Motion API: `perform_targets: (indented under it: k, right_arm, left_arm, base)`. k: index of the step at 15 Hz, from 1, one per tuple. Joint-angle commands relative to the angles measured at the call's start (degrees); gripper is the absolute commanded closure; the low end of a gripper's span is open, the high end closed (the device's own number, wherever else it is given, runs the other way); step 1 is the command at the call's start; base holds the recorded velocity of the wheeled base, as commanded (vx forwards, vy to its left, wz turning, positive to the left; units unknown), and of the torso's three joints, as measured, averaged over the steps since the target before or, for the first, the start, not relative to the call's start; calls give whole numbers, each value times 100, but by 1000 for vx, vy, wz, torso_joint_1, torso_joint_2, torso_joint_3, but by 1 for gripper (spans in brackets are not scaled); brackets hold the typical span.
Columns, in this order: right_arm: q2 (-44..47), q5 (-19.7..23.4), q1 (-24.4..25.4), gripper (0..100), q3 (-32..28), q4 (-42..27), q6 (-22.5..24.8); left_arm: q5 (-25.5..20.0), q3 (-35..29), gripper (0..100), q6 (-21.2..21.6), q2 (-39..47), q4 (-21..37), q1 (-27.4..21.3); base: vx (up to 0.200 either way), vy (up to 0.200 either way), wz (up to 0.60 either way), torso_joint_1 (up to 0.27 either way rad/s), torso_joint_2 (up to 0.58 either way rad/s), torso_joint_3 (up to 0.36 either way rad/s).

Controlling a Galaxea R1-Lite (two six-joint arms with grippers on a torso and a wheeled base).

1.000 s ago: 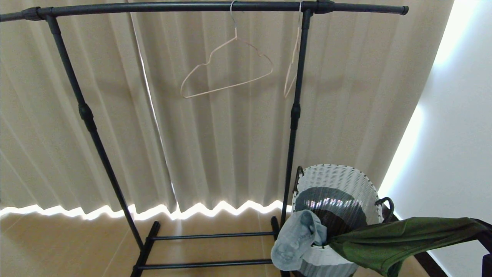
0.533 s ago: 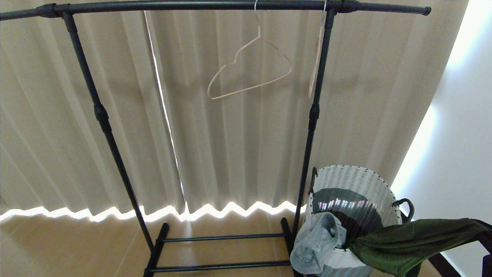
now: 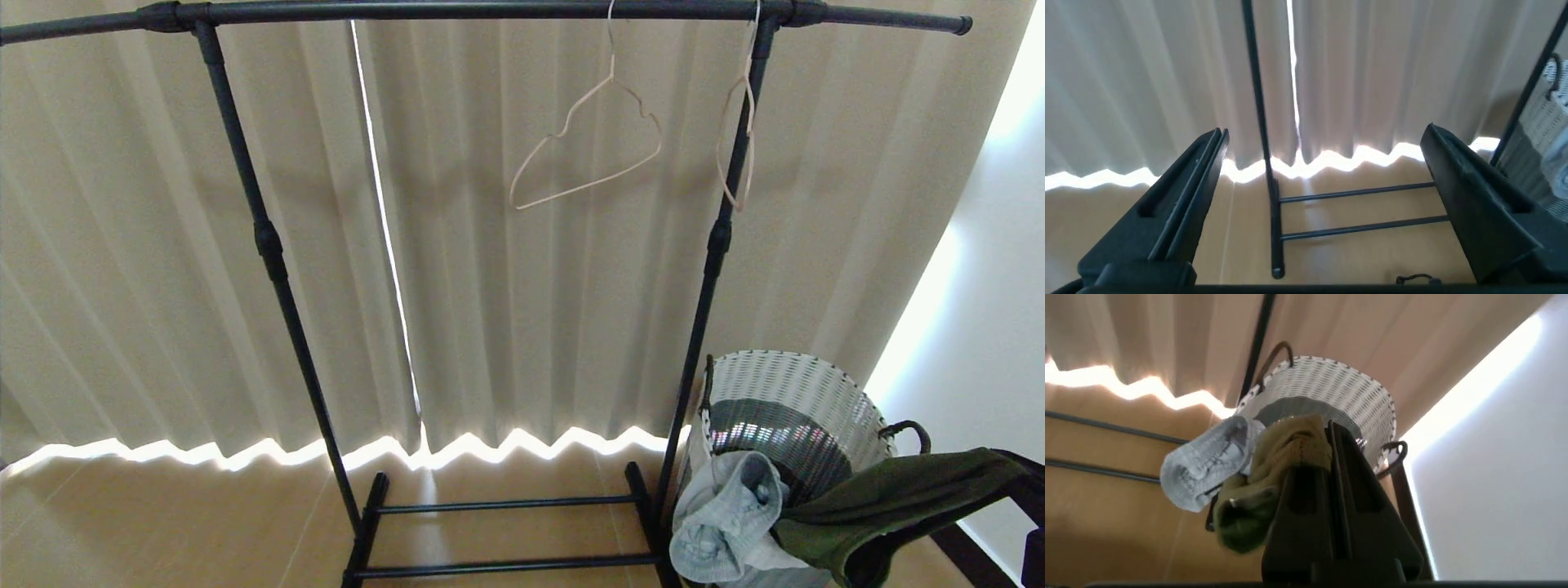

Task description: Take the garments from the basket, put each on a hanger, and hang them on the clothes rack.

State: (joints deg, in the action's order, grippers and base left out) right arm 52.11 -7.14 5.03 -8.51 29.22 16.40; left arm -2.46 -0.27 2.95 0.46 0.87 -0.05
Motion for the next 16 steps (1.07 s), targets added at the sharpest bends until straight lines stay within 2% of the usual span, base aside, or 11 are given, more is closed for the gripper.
perform_targets:
  k: [1,3,5,6,7,8,9,11,12,14,16]
  right_arm:
    - [-114,90,6,100,-37,13,4]
    - [-290,249,6,100,-239,-30,4]
    - [-360,275,33,100,-599,-303,4]
    - [-360,310,138,100,-872,-523,4]
    - [-360,345,252,100,-1091,-655,4]
    - [-316,354,578,100,-1610,-1076,-5]
    - [-307,354,665,100,-1751,-1208,-5]
    - [-26,372,1272,100,-2621,-1850,-84]
    - [123,372,1413,100,-2849,-1929,-269]
    - [475,380,1843,100,-3368,-2061,-822]
    - [853,380,2186,100,-3623,-2070,-1297]
  left_arm:
    - [-9,9,0,-5,-2,-25,-4]
    - [-158,-35,0,92,6,-517,-4]
    - [-1081,-527,0,364,24,-640,-4]
    - [-1380,-808,0,505,103,-596,-13]
    - [-1476,-966,0,601,288,-588,-13]
    - [-1573,-1265,0,777,859,-596,-30]
    - [-1582,-1353,0,786,1026,-596,-30]
    - [-1591,-2065,0,856,2538,-614,-206]
    - [-1573,-2293,0,900,3030,-631,-417]
    - [-1547,-2882,0,909,3997,-658,-1305]
    - [-1459,-3278,0,988,4682,-658,-2008]
  base:
    - [0,0,0,0,0,0]
    - [0,0,0,0,0,0]
    - [0,0,0,0,0,0]
    - [0,0,0,0,0,0]
    - [0,0,0,0,0,0]
    - [0,0,0,0,0,0]
    - [0,0,0,0,0,0]
    - [0,0,0,0,0,0]
    - [0,0,0,0,0,0]
    - [0,0,0,0,0,0]
    - [0,0,0,0,0,0]
